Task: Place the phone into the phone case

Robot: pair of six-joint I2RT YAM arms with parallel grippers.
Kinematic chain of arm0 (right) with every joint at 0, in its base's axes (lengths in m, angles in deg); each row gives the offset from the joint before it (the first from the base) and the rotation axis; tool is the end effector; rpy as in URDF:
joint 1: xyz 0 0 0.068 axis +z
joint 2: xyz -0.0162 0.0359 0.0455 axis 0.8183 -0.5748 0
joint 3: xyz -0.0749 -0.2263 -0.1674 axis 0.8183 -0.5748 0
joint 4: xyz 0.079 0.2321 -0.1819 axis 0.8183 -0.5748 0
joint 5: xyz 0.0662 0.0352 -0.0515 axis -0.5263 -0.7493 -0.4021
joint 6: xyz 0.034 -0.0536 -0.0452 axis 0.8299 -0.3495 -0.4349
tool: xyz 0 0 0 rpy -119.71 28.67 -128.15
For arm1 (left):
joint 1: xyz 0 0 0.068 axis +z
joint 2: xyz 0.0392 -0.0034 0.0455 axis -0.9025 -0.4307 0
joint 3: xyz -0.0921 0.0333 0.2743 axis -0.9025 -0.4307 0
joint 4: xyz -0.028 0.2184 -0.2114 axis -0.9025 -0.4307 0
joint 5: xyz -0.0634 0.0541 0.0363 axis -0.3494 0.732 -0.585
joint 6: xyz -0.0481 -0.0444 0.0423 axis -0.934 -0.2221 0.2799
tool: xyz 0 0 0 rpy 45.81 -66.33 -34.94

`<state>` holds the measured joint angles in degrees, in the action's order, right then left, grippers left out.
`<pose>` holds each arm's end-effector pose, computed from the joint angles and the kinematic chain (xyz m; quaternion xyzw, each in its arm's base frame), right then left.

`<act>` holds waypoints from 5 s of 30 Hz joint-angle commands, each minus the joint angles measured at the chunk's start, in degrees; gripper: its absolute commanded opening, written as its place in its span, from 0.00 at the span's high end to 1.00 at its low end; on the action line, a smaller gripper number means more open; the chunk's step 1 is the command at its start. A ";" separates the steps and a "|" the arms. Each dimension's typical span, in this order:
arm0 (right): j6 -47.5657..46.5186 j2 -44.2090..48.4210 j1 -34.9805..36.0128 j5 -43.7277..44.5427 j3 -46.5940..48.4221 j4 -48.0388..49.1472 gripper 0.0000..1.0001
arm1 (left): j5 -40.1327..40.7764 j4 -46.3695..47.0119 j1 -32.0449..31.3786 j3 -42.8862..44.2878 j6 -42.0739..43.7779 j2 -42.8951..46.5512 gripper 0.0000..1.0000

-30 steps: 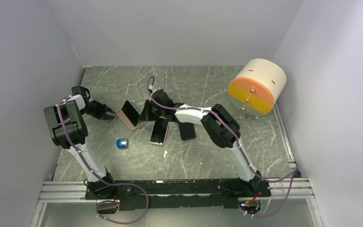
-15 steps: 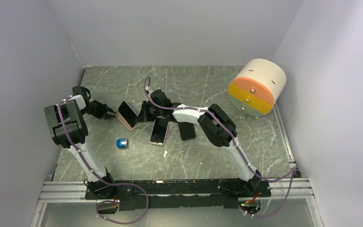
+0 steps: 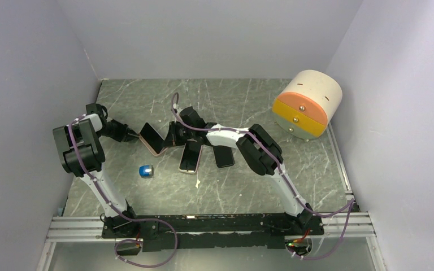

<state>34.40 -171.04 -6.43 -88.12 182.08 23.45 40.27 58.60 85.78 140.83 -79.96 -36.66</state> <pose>0.3748 0.4681 0.1105 -0.1735 0.8401 0.4738 0.1992 0.4089 0.1241 0.0991 -0.4869 0.8217 -0.2783 0.1012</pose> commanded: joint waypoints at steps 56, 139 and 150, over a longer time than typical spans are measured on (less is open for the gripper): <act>-5.65 1.13 -2.68 5.47 12.23 -16.70 0.62 | -1.93 -7.25 -3.89 -0.76 6.52 3.81 0.56; 35.43 -8.68 -1.64 -16.58 12.49 19.91 0.32 | -12.25 -7.89 -6.30 -2.19 9.29 -0.71 0.54; 35.16 -8.75 -1.72 -17.97 11.81 20.18 0.55 | -12.86 -8.48 -6.30 -2.02 9.67 -1.42 0.57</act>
<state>66.55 -182.29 -10.86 -99.69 192.03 34.36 30.33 49.20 81.19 139.60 -70.10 -37.40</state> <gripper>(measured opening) 0.445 0.439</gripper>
